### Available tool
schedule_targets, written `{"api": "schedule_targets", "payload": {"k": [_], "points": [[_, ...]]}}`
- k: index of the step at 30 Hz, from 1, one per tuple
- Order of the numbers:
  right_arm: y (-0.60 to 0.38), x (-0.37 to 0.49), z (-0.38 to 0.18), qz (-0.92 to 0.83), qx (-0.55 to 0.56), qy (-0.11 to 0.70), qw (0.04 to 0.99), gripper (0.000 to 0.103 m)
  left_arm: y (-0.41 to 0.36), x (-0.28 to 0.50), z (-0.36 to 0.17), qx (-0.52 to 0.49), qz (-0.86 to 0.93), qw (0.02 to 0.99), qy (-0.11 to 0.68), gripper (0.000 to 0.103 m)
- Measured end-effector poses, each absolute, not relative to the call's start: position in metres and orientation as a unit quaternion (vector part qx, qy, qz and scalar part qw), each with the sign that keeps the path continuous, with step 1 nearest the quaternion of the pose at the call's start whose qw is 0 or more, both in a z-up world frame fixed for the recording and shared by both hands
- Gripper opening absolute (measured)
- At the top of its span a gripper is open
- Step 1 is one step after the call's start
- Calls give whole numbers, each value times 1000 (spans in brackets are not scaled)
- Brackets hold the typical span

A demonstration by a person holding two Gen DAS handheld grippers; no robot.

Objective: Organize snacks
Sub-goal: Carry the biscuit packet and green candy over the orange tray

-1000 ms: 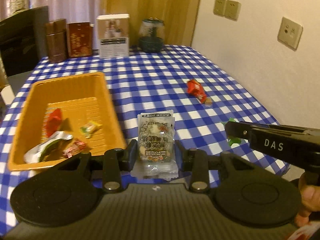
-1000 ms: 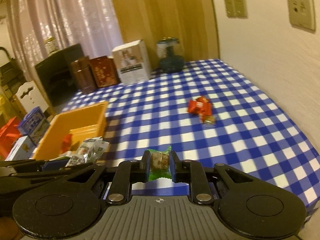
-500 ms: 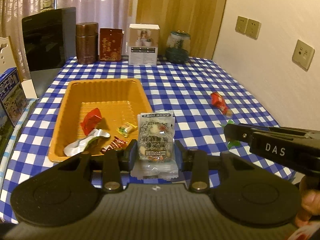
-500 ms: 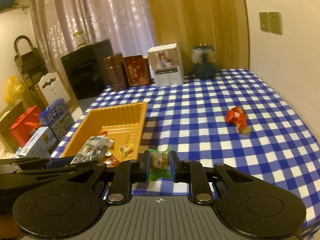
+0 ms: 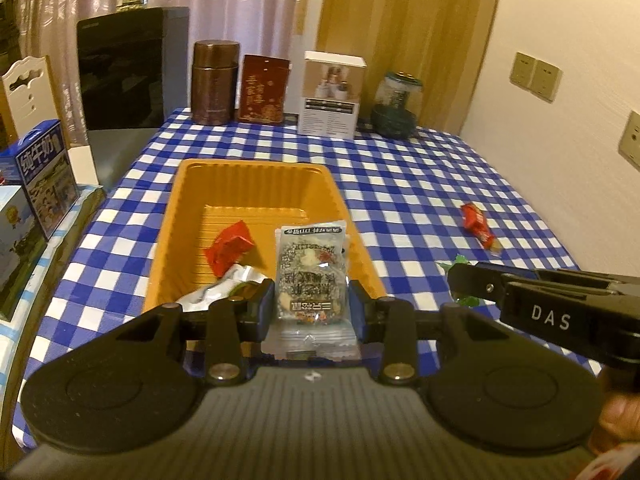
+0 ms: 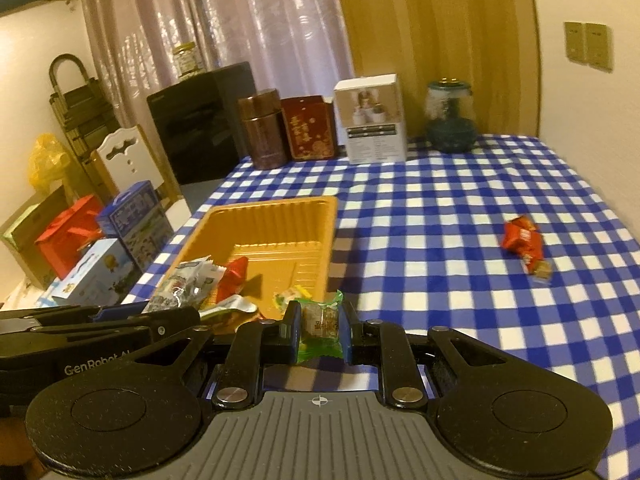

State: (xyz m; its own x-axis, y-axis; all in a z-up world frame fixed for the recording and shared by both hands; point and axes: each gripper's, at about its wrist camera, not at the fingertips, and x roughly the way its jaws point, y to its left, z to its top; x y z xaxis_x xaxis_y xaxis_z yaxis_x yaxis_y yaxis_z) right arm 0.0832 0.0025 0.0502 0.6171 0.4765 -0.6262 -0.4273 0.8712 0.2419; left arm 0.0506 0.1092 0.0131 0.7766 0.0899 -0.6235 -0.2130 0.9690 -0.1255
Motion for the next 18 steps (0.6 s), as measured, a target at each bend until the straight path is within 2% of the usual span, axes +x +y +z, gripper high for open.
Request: {"api": "schedule_targets", "payload": {"k": [18], "points": [[65,137,31,289,28,369,883,20,169,96,1,-111,108,932,327,35]]}}
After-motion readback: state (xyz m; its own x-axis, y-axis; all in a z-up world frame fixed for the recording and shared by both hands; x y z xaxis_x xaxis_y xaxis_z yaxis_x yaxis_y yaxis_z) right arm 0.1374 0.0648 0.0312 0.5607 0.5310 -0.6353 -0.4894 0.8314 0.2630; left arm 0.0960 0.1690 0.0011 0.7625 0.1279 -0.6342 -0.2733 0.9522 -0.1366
